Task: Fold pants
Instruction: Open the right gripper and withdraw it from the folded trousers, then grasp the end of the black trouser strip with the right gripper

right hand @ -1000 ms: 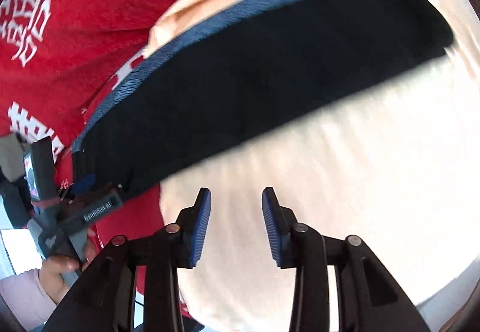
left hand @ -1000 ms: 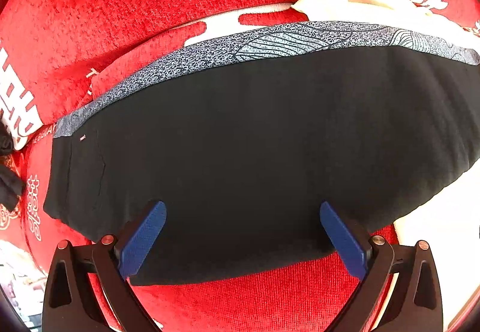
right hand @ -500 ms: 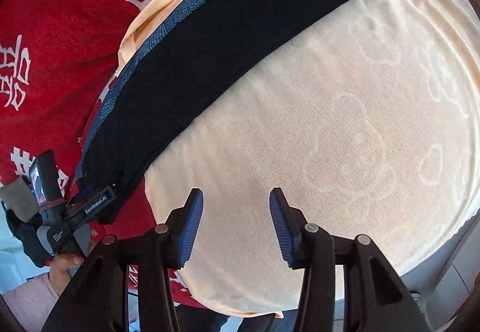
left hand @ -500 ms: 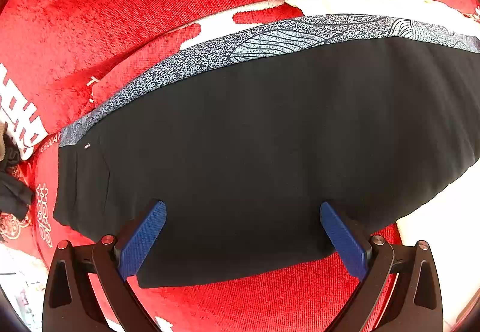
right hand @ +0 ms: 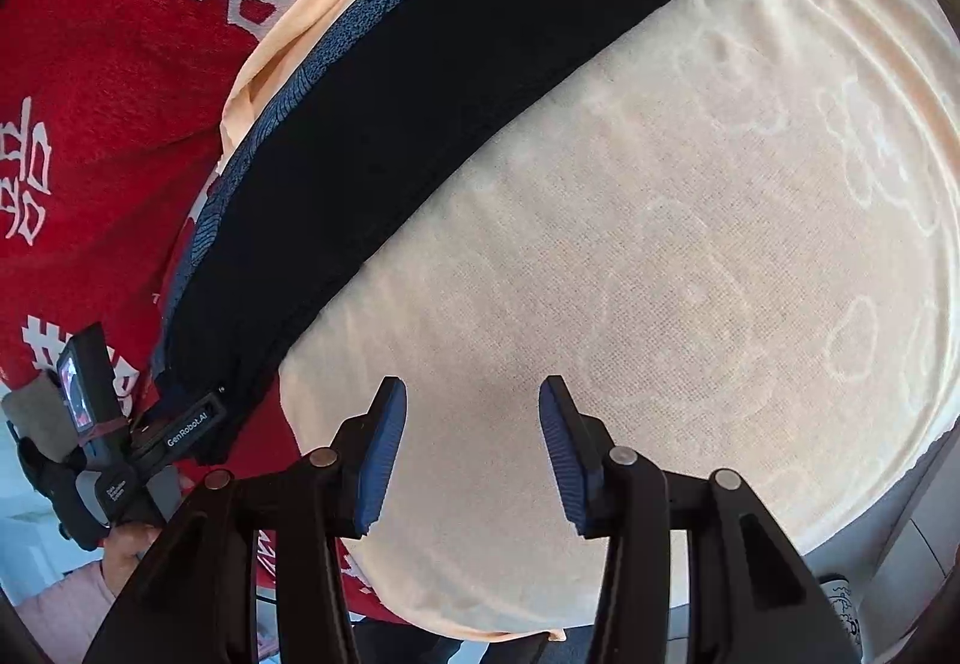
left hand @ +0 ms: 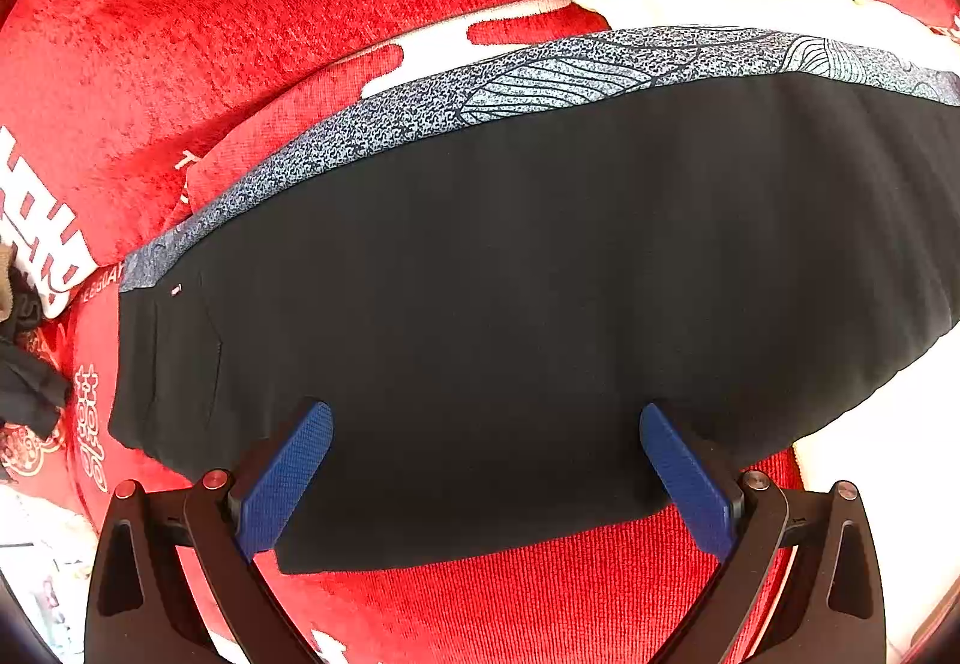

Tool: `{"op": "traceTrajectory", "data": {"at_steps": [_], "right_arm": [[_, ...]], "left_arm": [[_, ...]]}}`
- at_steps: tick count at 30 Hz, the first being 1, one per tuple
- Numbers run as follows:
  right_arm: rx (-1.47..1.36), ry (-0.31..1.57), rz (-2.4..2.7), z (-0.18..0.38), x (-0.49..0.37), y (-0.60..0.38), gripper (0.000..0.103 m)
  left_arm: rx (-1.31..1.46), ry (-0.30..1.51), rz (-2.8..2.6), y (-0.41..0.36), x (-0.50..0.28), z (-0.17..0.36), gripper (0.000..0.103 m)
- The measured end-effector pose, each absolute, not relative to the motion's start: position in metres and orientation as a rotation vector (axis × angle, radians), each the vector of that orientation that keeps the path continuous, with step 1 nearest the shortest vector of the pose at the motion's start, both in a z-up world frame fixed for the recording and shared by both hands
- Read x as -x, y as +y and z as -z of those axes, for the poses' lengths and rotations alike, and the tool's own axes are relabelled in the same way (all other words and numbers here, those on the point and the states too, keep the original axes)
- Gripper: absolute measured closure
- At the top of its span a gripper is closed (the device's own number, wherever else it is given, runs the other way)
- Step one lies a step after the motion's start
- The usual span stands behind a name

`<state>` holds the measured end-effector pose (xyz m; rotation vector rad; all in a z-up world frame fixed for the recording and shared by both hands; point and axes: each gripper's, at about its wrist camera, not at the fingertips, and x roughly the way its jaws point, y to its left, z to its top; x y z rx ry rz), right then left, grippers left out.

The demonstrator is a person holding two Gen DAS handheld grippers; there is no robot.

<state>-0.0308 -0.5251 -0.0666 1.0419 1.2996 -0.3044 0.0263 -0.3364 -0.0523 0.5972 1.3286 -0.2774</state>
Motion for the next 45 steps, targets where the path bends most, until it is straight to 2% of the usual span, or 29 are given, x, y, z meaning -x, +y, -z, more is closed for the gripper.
{"op": "traceTrajectory", "data": {"at_steps": [22,31,41,44,45], "right_arm": [[-1.021,1.311,0.318,0.072,0.018,-0.544,0.053],[-1.039,1.3,0.319,0.074,0.02,-0.552,0.053],[-1.123,1.132,0.48,0.072,0.016,-0.628,0.053],[-1.144,1.087,0.52,0.074,0.011,-0.65,0.053],[-1.145,1.077,0.53,0.075,0.008,-0.656,0.056]], "left_arm": [[-0.624,1.382,0.251,-0.338,-0.035,0.05,0.0],[-0.568,1.402,0.313,-0.36,-0.032,0.031,0.0],[-0.44,1.415,0.371,-0.415,-0.034,0.029,0.0],[-0.474,1.439,0.374,-0.433,-0.032,0.045,0.0],[-0.496,1.451,0.363,-0.436,-0.03,0.052,0.0]]}}
